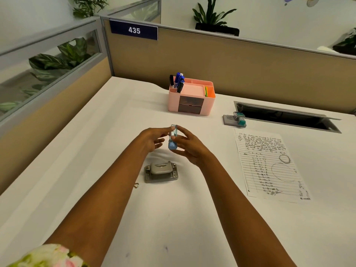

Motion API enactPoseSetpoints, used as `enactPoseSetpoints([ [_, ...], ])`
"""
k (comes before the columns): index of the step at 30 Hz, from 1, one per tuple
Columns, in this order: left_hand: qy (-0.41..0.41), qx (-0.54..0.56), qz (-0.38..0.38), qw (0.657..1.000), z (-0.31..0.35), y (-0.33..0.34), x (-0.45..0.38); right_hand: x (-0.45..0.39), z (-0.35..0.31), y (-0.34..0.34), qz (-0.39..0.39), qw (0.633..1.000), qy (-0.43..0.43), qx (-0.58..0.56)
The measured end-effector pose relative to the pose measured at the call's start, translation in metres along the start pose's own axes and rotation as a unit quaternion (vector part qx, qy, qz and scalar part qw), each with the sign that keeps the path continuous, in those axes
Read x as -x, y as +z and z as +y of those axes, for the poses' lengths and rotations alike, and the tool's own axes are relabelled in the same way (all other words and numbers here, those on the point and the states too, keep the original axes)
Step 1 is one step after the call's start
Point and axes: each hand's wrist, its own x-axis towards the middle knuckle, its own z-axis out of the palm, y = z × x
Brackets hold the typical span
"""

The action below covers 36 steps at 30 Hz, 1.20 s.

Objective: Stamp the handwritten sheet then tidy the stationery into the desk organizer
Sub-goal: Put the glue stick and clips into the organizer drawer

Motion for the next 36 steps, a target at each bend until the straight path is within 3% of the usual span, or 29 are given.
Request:
enactPoseSetpoints([
  [7,0.109,-0.042,0.083,0.99,-0.008,-0.023,0.01,0.009,-0.003,-0.01,0.048,0.998,0.001,-0.031],
  [10,0.142,-0.2,0.136,0.96,-0.019,-0.047,0.014,0.012,-0.004,-0.021,0.059,0.998,0.001,-0.037],
  [12,0.129,-0.389,0.094,0.907,-0.026,-0.065,0.021,0.013,-0.005,-0.029,0.065,0.997,-0.001,-0.032],
  [14,0.088,-0.511,-0.004,0.855,-0.036,-0.079,0.031,0.014,-0.007,-0.035,0.073,0.997,0.001,-0.028],
  [16,0.048,-0.563,-0.067,0.822,-0.049,-0.088,0.039,0.014,-0.007,-0.04,0.078,0.997,0.004,-0.026],
  [18,0.04,-0.576,-0.086,0.812,-0.062,-0.094,0.043,0.014,-0.009,-0.043,0.081,0.996,0.008,-0.027],
  [23,0.068,-0.558,-0.063,0.825,-0.076,-0.097,0.045,0.013,-0.011,-0.043,0.082,0.996,0.011,-0.037],
  [28,0.046,-0.502,-0.036,0.863,-0.072,-0.092,0.041,0.006,-0.016,-0.044,0.092,0.994,0.016,-0.058],
  [36,0.135,-0.359,0.093,0.919,-0.051,-0.077,0.023,-0.012,-0.04,-0.052,0.175,0.977,0.007,-0.123],
])
